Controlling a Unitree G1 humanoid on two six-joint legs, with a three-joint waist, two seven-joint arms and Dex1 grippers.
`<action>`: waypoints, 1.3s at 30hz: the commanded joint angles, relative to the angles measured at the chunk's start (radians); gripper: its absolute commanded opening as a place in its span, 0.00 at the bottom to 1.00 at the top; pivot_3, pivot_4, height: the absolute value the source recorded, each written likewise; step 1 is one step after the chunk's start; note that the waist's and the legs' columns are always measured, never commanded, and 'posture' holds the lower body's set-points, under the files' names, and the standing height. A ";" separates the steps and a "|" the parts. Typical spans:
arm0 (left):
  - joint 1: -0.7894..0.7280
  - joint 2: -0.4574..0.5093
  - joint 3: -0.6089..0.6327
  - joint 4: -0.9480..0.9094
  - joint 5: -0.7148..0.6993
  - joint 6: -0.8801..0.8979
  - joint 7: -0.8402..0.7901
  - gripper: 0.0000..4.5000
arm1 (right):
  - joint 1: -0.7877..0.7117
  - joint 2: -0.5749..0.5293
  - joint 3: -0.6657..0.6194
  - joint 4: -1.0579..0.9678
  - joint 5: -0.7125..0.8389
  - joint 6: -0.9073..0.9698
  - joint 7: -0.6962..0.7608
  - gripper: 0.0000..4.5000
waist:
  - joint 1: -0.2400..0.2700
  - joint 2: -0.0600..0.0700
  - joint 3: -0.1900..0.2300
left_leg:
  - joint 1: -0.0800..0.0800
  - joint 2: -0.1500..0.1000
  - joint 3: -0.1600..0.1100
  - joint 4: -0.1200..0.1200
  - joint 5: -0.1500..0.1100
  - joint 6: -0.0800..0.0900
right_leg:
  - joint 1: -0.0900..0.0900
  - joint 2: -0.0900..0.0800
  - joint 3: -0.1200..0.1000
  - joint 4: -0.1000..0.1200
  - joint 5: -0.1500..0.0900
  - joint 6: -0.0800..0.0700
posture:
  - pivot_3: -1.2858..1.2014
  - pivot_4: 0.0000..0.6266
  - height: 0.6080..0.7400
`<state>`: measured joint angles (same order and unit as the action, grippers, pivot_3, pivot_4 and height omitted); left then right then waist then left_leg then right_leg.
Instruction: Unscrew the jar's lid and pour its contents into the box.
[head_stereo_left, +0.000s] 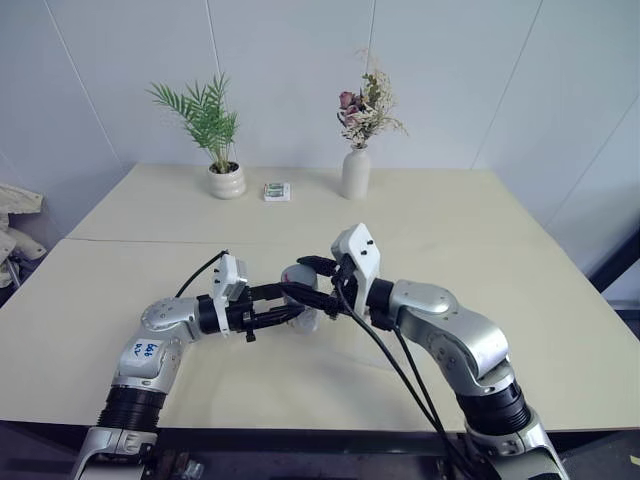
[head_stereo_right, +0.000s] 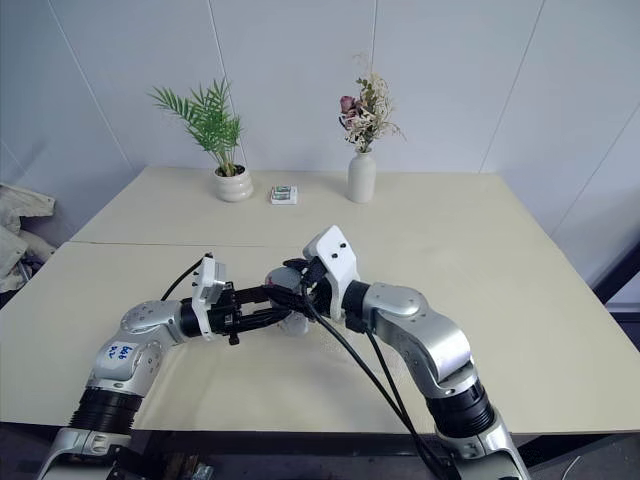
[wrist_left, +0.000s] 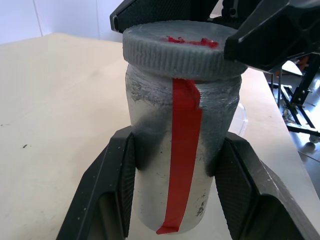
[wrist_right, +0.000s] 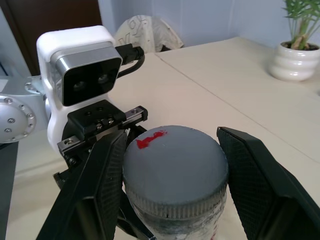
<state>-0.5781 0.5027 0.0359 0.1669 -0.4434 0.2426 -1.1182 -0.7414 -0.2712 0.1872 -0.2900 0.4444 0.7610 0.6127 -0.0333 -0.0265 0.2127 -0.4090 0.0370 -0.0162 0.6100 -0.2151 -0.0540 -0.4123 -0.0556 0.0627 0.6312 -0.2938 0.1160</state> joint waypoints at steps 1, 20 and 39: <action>-0.040 0.015 -0.003 -0.019 -0.015 -0.007 -0.043 0.42 | -0.049 -0.036 -0.018 0.024 0.062 -0.030 0.137 0.56 | 0.000 0.000 0.000 | 0.000 0.000 0.000 0.000 0.000 0.000 | 0.000 0.000 0.000 0.000 0.000 0.000 | 0.52 0.24 1.00; -0.061 0.035 -0.049 -0.045 -0.035 0.022 -0.219 0.42 | -0.216 -0.128 -0.022 0.285 0.102 -0.205 0.681 0.56 | 0.000 0.000 0.000 | -0.002 0.000 0.000 0.000 -0.002 0.002 | 0.000 0.001 0.000 -0.003 0.000 0.002 | 0.52 0.24 1.00; -0.049 0.026 -0.027 -0.057 -0.037 0.020 -0.171 0.42 | -0.190 -0.124 -0.050 0.276 0.046 -0.261 0.583 0.99 | 0.001 0.000 0.000 | -0.002 0.000 0.000 0.001 -0.002 0.002 | 0.000 0.000 0.000 -0.003 0.000 0.002 | 0.52 0.24 1.00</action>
<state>-0.6176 0.5262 -0.0111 0.1296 -0.4730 0.2768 -1.3016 -0.9239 -0.3877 0.1506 0.0368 0.5006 0.5205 1.2212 -0.0319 -0.0260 0.2131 -0.4110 0.0370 -0.0162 0.6110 -0.2169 -0.0524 -0.4126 -0.0551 0.0624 0.6285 -0.2935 0.1177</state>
